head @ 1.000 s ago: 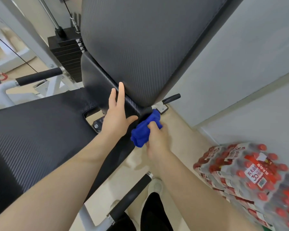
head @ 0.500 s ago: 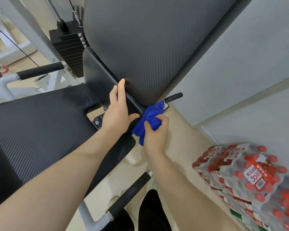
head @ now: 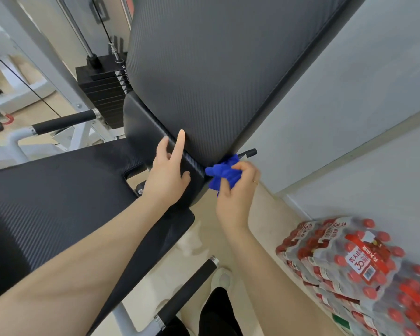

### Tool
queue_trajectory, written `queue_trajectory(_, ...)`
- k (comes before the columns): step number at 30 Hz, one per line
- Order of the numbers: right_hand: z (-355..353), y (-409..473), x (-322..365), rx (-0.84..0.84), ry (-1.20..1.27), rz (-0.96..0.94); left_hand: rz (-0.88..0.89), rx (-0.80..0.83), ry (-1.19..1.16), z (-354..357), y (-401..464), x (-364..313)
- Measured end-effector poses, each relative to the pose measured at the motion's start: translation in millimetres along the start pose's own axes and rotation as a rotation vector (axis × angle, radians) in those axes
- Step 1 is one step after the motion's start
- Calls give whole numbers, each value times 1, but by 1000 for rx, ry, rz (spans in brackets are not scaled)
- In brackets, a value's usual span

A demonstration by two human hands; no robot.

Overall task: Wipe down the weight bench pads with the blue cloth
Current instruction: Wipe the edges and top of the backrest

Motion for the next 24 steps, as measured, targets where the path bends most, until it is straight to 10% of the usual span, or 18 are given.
queue_trajectory(9,-44,32,59,-125,-99,-229,395,-151,351,-44,14,-78)
queue_trajectory(16,-38,35,46,7,-110,-134,338,-104,347,-46,10,-80)
queue_trajectory(24,-107,71,130,-255,23,-262,253,-41,331,-48,9,-86)
Point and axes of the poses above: each hand's wrist, its own y-axis towards the middle knuckle, its own z-axis out of the palm, x = y × z, the point moved 8 cm from there along y, towards the middle knuckle, and after that the axes turned 12 degrees about x, right-handed, at the moved point
